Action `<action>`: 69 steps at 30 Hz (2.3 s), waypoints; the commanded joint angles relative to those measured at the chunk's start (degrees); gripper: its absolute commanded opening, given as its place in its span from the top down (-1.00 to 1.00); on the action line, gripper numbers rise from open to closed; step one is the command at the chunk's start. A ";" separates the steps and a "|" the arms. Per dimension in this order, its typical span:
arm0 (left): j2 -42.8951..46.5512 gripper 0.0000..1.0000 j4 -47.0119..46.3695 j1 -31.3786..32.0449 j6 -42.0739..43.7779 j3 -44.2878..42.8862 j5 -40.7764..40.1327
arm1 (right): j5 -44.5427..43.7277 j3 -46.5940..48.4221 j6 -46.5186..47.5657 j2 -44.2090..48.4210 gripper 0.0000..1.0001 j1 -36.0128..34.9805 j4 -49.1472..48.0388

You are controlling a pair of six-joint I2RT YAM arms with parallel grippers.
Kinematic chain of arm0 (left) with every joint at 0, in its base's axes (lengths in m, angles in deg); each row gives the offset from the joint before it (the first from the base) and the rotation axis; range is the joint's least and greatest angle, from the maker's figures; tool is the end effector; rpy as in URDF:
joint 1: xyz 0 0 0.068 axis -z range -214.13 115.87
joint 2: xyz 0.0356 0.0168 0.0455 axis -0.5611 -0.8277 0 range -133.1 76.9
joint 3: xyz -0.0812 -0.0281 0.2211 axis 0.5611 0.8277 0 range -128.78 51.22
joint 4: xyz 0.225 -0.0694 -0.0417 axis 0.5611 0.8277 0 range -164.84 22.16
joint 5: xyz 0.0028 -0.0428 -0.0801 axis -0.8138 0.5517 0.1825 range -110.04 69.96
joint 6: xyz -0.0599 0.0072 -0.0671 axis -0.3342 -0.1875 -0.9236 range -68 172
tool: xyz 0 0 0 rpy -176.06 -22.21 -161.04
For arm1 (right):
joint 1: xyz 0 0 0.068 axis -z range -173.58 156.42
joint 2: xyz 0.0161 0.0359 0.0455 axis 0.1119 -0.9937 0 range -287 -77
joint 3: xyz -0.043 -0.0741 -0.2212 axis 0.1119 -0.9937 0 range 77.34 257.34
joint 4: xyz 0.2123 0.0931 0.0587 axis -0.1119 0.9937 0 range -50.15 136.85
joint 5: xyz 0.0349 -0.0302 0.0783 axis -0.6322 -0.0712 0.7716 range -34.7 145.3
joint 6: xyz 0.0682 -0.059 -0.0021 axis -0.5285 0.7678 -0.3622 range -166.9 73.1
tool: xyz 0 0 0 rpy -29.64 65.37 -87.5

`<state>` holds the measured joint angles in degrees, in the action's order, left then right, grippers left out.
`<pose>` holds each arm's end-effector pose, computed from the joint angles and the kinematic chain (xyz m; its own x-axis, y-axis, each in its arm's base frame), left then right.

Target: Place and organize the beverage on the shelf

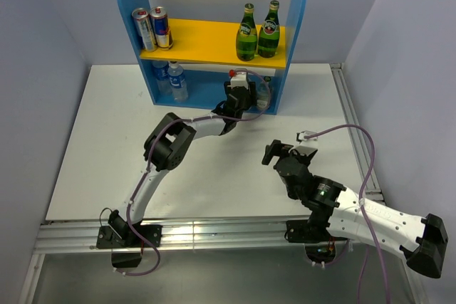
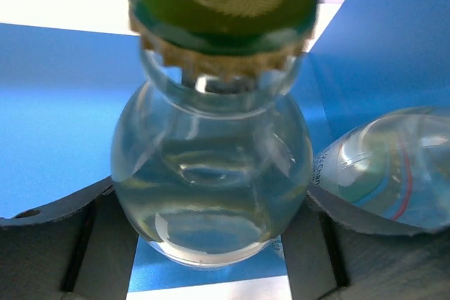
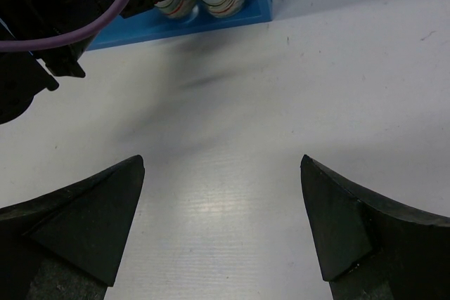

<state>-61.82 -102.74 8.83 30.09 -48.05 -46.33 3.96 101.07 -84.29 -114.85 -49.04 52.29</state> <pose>0.4215 -0.3438 0.1399 -0.2455 -0.2287 -0.9420 0.2177 0.9340 -0.2834 0.1545 0.1133 0.2014 -0.2735 0.2717 -0.9227 0.0595 0.9622 0.2656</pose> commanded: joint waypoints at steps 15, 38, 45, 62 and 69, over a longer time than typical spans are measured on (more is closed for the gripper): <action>10.03 -0.99 -8.48 1.16 1.61 10.57 -2.63 | -1.14 0.88 0.30 -1.00 -0.97 0.27 -2.25; 51.83 -0.99 17.86 16.79 -9.63 47.15 -19.99 | -1.93 0.71 1.26 -0.66 -0.93 0.18 -3.31; 76.99 -0.99 65.69 28.74 -27.01 40.21 -35.23 | 7.45 16.24 2.57 3.22 -1.00 -1.58 7.92; 105.49 -0.99 85.38 32.10 -23.97 20.86 -39.81 | 17.84 65.48 13.22 -3.20 -1.00 -2.72 39.41; 105.05 -0.99 85.73 32.10 -23.79 20.95 -41.48 | 18.55 65.31 12.51 -2.76 -1.00 -2.72 39.58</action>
<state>44.06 -17.52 40.61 4.30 -27.11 -85.95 21.60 166.05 -72.75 -117.36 -51.55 90.52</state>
